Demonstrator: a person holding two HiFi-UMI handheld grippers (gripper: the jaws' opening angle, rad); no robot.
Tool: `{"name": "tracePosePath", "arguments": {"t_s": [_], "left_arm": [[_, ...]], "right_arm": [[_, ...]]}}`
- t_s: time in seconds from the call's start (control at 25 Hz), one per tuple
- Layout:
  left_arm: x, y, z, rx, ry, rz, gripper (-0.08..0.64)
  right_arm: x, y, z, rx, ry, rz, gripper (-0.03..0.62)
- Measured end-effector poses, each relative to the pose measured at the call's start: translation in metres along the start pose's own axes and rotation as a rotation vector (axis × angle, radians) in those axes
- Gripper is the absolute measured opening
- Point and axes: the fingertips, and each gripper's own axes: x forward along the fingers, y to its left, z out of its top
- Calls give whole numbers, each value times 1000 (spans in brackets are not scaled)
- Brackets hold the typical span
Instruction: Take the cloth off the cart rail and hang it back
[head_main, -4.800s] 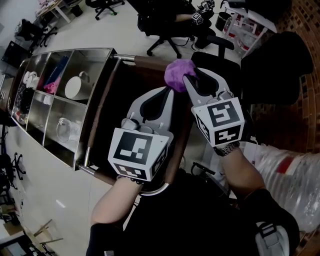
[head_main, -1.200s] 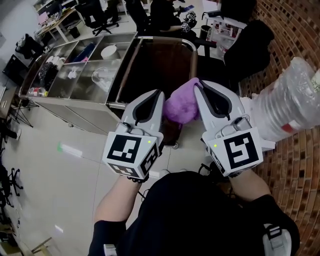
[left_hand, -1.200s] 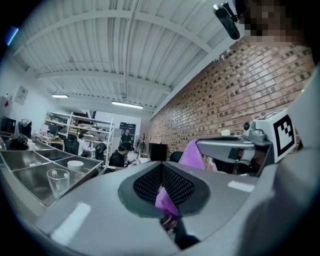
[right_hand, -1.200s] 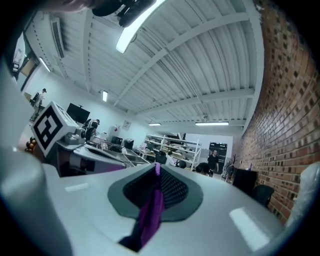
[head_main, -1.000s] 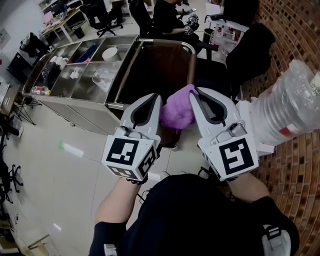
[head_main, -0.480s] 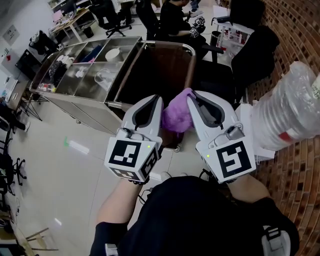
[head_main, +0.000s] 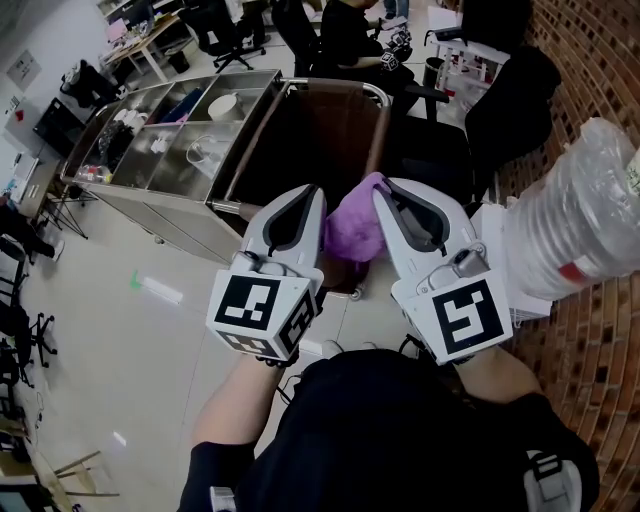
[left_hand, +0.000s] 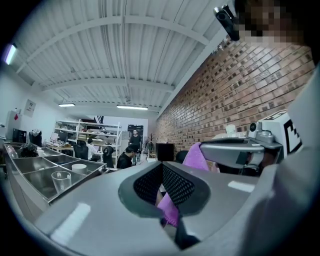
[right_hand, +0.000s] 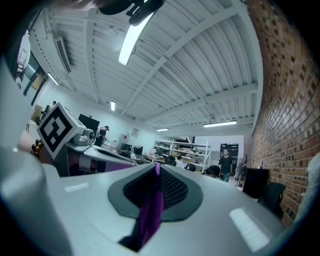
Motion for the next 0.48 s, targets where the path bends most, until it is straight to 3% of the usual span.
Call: {"name": "tracePosePath", "arguments": {"t_s": [0.48], "left_arm": [[-32, 40, -2, 13, -22, 21, -2]], "right_arm": [[27, 45, 4, -34, -10, 36, 25]]}}
